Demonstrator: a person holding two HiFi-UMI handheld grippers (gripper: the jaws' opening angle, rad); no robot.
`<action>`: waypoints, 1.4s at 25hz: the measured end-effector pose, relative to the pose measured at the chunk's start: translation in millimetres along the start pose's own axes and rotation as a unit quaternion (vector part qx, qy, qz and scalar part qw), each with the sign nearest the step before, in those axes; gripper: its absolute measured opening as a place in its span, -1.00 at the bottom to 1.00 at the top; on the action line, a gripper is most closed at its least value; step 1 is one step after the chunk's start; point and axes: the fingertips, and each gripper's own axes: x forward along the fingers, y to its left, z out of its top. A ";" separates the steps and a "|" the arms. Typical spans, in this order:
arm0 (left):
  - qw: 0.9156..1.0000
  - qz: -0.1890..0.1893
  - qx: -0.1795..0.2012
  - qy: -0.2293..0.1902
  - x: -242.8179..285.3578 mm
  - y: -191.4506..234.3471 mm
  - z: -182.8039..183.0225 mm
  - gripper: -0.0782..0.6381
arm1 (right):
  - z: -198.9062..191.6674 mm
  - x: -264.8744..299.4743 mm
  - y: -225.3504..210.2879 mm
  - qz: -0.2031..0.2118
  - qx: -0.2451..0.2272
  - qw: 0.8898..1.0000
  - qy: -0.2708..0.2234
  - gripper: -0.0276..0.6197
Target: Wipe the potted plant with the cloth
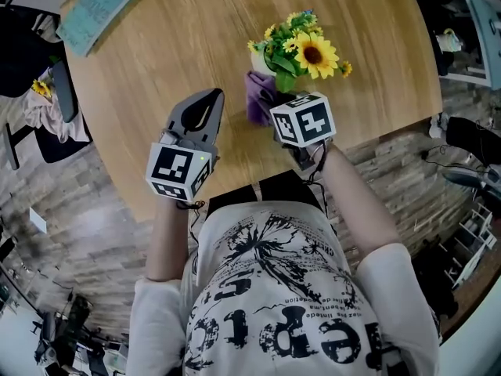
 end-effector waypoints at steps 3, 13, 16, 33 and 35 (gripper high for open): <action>1.000 0.007 -0.003 0.003 3.8 -8.6 -3.3 -0.77 | -10.1 -5.4 -4.5 0.010 -0.018 1.000 0.013 -0.64; 1.000 0.020 -0.012 0.008 15.2 -32.3 -9.2 -0.77 | -34.8 -29.4 -32.0 0.010 -0.051 0.998 0.041 -0.64; 1.000 0.018 -0.007 0.012 22.2 -31.3 -9.5 -0.77 | -37.1 -42.5 -54.9 -0.023 -0.062 0.997 0.038 -0.63; 0.993 -0.085 0.046 0.061 96.4 -33.6 -25.5 0.27 | -7.8 -79.3 -156.1 -0.162 -0.015 0.986 -0.026 -0.65; 0.992 -0.100 0.056 0.060 107.8 -33.6 -25.5 0.45 | -2.2 -79.0 -161.5 -0.165 -0.008 0.985 -0.038 -0.65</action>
